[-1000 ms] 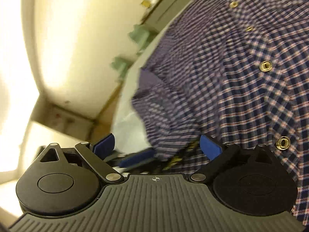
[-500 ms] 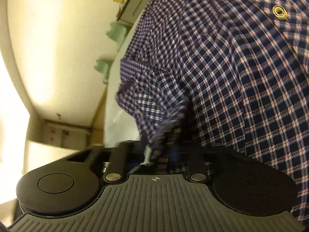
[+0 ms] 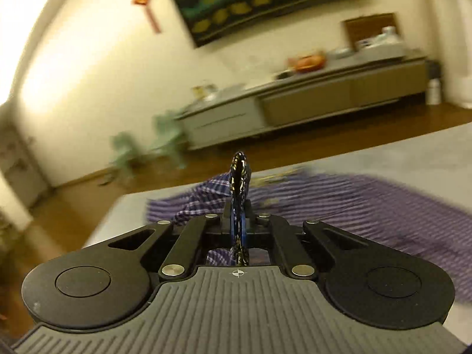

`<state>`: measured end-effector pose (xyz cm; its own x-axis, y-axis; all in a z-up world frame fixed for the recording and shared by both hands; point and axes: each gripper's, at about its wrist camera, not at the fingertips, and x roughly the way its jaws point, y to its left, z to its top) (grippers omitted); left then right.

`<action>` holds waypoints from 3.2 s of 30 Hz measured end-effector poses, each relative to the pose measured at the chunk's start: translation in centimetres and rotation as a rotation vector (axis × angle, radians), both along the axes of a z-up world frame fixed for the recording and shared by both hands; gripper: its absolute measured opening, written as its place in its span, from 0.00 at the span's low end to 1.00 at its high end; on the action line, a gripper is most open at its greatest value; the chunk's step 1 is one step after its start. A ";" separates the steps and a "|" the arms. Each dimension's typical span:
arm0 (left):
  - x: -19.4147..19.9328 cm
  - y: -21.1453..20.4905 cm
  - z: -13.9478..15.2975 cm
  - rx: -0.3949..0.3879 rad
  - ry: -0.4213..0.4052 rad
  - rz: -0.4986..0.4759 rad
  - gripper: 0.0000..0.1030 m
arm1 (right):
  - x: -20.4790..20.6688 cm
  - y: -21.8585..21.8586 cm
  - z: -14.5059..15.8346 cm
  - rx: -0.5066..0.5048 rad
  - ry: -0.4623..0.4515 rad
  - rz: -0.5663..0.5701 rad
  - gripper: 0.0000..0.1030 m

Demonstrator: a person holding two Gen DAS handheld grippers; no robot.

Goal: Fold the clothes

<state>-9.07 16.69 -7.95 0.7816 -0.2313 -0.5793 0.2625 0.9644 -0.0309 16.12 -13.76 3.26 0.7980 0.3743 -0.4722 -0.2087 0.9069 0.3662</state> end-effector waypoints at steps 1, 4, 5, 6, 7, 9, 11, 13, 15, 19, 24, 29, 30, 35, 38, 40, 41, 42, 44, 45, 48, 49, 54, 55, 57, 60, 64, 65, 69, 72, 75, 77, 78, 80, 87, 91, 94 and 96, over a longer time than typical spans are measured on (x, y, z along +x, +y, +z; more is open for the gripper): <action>-0.4 -0.3 -0.4 0.016 0.021 0.029 0.68 | 0.1 -1.8 -0.2 -0.007 0.003 -0.028 0.03; -1.6 -1.1 -1.6 0.051 0.085 0.085 0.72 | 0.5 -3.2 -2.8 0.050 0.014 -0.039 0.03; -1.9 -1.3 -2.0 0.058 0.107 0.094 0.72 | 0.5 -3.4 -3.7 0.068 0.019 -0.032 0.03; -2.2 -1.6 -2.3 0.066 0.129 0.103 0.71 | 0.4 -3.5 -4.6 0.090 0.021 -0.027 0.03; -2.6 -1.8 -2.7 0.073 0.150 0.112 0.66 | 0.4 -3.5 -5.8 0.123 0.029 -0.022 0.03; -3.0 -2.1 -3.2 0.080 0.185 0.133 0.58 | 1.2 -5.7 -7.0 0.173 0.082 -0.016 0.03; -2.8 -2.0 -2.7 0.064 0.196 0.163 0.27 | 1.7 -6.5 -7.4 0.206 0.097 0.006 0.03; -2.6 -2.0 -2.3 0.064 0.200 0.188 0.01 | 1.9 -6.0 -6.9 0.220 0.075 0.042 0.03; -2.9 -2.6 -1.8 0.107 0.187 0.195 0.01 | 1.8 -6.0 -6.1 0.230 0.047 0.070 0.03; -4.5 -5.1 0.2 0.239 0.111 0.152 0.01 | 0.7 -8.1 -3.5 0.289 -0.014 0.045 0.03; -7.3 -10.5 1.7 0.513 -0.021 0.014 0.01 | 0.1 -14.2 -3.0 0.332 -0.044 -0.079 0.03; -9.8 -14.1 0.2 0.651 -0.031 -0.152 0.01 | 1.6 -17.6 -6.0 0.293 0.034 -0.226 0.03; -9.9 -14.7 -0.5 0.681 -0.029 -0.172 0.01 | 1.7 -18.2 -6.6 0.298 0.048 -0.249 0.03; -9.9 -15.0 -1.7 0.762 -0.022 -0.150 0.01 | 1.9 -20.8 -7.9 0.327 0.059 -0.334 0.03; -9.6 -14.1 -1.2 0.704 -0.016 -0.104 0.12 | 2.0 -21.6 -8.4 0.305 0.069 -0.362 0.03; -9.4 -13.4 -1.0 0.668 -0.007 -0.072 0.31 | 2.2 -21.5 -9.0 0.257 0.107 -0.402 0.24; -9.4 -13.1 -1.0 0.656 -0.006 -0.054 0.37 | 2.4 -21.5 -9.3 0.232 0.126 -0.422 0.31; -9.4 -12.7 -1.0 0.642 0.000 -0.036 0.45 | 2.3 -21.5 -9.5 0.202 0.131 -0.469 0.51; -9.0 -11.8 -1.2 0.595 0.022 -0.005 0.46 | 1.2 -21.0 -8.3 0.131 0.082 -0.564 0.63; -8.6 -11.3 -1.4 0.563 0.033 0.005 0.45 | 0.6 -20.7 -7.8 0.096 0.058 -0.611 0.64; -8.2 -9.6 -0.8 0.442 0.050 0.028 0.27 | -1.3 -18.0 -5.5 0.063 -0.032 -0.567 0.64; -8.2 -9.0 -0.6 0.400 0.055 0.035 0.12 | -1.9 -16.4 -4.6 0.074 -0.065 -0.490 0.64; -7.3 -3.9 1.9 0.134 0.082 0.112 0.02 | -2.9 -0.5 -5.7 0.100 -0.002 0.218 0.54; -7.3 -2.7 2.5 0.078 0.081 0.133 0.02 | -3.0 3.6 -6.5 0.057 0.020 0.339 0.49; -7.6 -0.8 3.5 -0.001 0.070 0.175 0.02 | -2.6 9.5 -9.1 -0.091 0.058 0.418 0.41; -8.5 1.1 5.2 -0.080 0.036 0.225 0.02 | -1.2 17.1 -13.1 -0.300 0.138 0.487 0.28; -9.5 1.2 6.0 -0.134 0.049 0.161 0.01 | -0.3 22.2 -16.4 -0.486 0.142 0.500 0.24; -9.6 0.9 5.7 -0.133 0.064 0.137 0.01 | -0.1 22.7 -16.4 -0.517 0.129 0.500 0.23; -9.5 0.2 4.3 -0.101 0.077 0.114 0.01 | 0.6 22.6 -15.4 -0.625 0.149 0.548 0.44; -9.6 0.5 4.1 -0.112 0.071 0.112 0.01 | 2.1 18.6 -13.0 -0.421 0.179 0.458 0.52; -9.8 0.5 4.0 -0.111 0.060 0.097 0.01 | 5.1 15.4 -12.8 -0.132 0.294 0.389 0.58; -10.3 0.3 4.1 -0.100 0.054 0.085 0.01 | 7.3 14.3 -14.7 0.001 0.382 0.328 0.59; -10.2 0.1 4.0 -0.097 0.054 0.079 0.01 | 8.0 14.1 -15.6 0.040 0.409 0.295 0.59; -10.2 0.0 3.9 -0.082 0.051 0.063 0.01 | 9.0 14.1 -16.9 0.115 0.452 0.246 0.59; -10.0 -3.0 2.8 0.086 0.036 -0.024 0.01 | 10.8 15.4 -15.4 0.066 0.354 0.202 0.42; -9.9 -4.3 1.9 0.149 0.039 -0.045 0.01 | 11.4 15.7 -14.4 -0.015 0.306 0.197 0.53; -9.8 -4.7 1.1 0.186 0.051 -0.058 0.01 | 11.7 15.0 -13.7 0.013 0.271 0.190 0.65; -9.5 -4.7 0.8 0.201 0.060 -0.054 0.01 | 11.6 14.5 -12.8 0.049 0.237 0.188 0.65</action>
<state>-18.54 12.04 -7.18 0.7336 -0.1469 -0.6635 0.3177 0.9372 0.1438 27.69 0.72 -9.55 0.5826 0.5320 -0.6144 -0.2745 0.8404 0.4674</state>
